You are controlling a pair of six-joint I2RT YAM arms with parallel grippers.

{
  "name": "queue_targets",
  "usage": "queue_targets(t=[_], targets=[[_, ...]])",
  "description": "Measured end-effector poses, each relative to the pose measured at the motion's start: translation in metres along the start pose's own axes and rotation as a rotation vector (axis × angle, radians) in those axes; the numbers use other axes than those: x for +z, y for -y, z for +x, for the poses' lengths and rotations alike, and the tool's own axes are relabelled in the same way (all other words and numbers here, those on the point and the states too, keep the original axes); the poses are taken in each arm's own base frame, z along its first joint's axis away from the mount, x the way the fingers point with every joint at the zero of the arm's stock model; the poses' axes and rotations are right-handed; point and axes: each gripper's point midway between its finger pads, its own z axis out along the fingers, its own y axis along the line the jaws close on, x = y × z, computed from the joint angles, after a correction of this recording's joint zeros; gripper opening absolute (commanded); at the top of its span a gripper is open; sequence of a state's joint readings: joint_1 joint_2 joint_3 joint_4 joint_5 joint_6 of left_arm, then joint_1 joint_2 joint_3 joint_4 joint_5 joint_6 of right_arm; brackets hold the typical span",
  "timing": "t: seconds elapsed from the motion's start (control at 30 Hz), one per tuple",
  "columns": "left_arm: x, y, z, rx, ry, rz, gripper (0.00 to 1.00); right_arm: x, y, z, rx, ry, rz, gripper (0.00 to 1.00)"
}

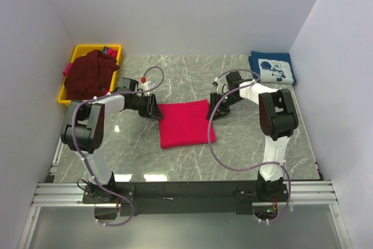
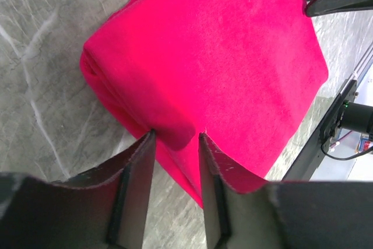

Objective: Fold and stack the t-shirts
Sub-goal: Fold the tshirt

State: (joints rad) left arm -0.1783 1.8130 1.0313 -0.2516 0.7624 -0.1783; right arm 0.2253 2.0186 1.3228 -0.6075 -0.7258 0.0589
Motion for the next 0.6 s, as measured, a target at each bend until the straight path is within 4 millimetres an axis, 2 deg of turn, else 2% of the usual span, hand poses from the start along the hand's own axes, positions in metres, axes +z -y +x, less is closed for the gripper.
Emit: queue_targets(t=[0.1, 0.17, 0.2, 0.27, 0.4, 0.6], targets=[[0.0, -0.001, 0.001, -0.003, -0.003, 0.0, 0.33, 0.0, 0.001, -0.001, 0.002, 0.003, 0.008, 0.43], [0.001, -0.001, 0.002, -0.004, -0.004, -0.001, 0.27, 0.0, 0.001, -0.001, 0.002, 0.005, 0.007, 0.35], [0.001, -0.001, 0.002, -0.005, -0.005, -0.001, 0.25, 0.001, 0.0, -0.001, 0.004, 0.005, 0.006, 0.28], [0.002, -0.002, 0.003, -0.008, -0.009, -0.001, 0.18, 0.001, 0.0, -0.002, 0.005, 0.009, 0.004, 0.23], [0.005, -0.006, 0.006, -0.02, -0.022, -0.002, 0.03, 0.001, -0.001, -0.003, 0.007, 0.01, -0.003, 0.0], [0.003, -0.012, 0.01, -0.025, -0.035, -0.011, 0.01, -0.002, -0.001, -0.001, 0.003, 0.027, -0.009, 0.0]])
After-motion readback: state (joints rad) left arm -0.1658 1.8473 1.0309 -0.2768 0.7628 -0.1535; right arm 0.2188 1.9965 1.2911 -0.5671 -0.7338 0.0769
